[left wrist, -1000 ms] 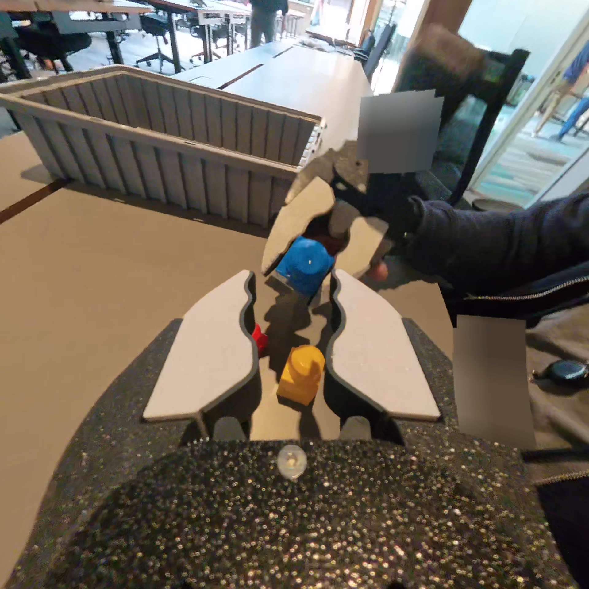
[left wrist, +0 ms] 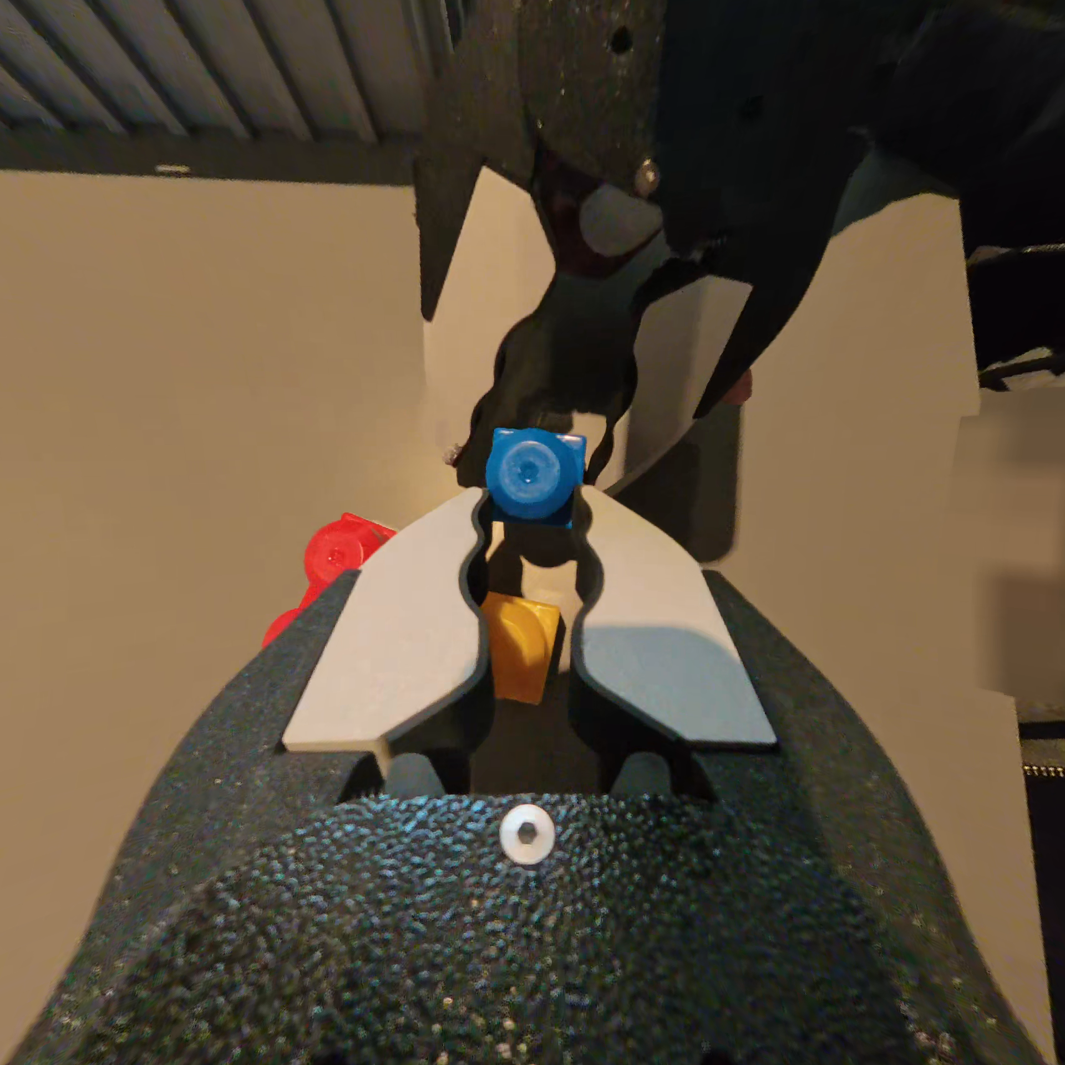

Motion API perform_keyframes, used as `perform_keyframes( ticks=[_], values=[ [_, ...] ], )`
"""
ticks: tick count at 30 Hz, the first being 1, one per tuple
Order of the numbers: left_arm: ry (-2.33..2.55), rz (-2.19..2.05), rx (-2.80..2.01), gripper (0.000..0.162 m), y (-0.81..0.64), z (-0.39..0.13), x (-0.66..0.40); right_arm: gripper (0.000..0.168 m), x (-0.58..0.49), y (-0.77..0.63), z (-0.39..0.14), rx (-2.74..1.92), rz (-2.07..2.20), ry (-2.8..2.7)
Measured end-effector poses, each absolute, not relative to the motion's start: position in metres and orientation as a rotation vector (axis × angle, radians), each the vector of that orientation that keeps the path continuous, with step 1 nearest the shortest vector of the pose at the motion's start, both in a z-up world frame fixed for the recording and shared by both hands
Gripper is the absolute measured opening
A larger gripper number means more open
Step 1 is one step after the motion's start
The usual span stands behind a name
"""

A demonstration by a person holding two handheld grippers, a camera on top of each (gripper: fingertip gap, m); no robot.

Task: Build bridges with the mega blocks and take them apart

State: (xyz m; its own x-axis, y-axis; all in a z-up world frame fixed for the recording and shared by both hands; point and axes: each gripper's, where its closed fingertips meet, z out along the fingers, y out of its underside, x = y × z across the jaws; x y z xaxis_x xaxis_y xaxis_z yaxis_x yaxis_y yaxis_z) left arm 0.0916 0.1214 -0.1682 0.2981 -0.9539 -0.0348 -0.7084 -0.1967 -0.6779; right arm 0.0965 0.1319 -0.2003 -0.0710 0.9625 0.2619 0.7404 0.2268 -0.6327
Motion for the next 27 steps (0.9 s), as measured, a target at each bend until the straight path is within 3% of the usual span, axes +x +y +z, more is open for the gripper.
perform_keyframes(
  ticks=[6,13,27],
  values=[
    [1.467,-0.566,-1.991,0.025,0.121,-0.171,0.093,0.042,0.098,0.130,-0.202,-1.577,0.448,-1.872],
    [1.353,-0.618,-1.863,0.041,0.126,-0.142,0.075,0.039,0.099,0.128,-0.202,-1.596,0.478,-1.866],
    [1.442,-0.505,-1.952,0.022,0.107,-0.191,0.018,0.038,0.066,0.121,-0.203,-1.640,0.535,-1.795]
  ],
)
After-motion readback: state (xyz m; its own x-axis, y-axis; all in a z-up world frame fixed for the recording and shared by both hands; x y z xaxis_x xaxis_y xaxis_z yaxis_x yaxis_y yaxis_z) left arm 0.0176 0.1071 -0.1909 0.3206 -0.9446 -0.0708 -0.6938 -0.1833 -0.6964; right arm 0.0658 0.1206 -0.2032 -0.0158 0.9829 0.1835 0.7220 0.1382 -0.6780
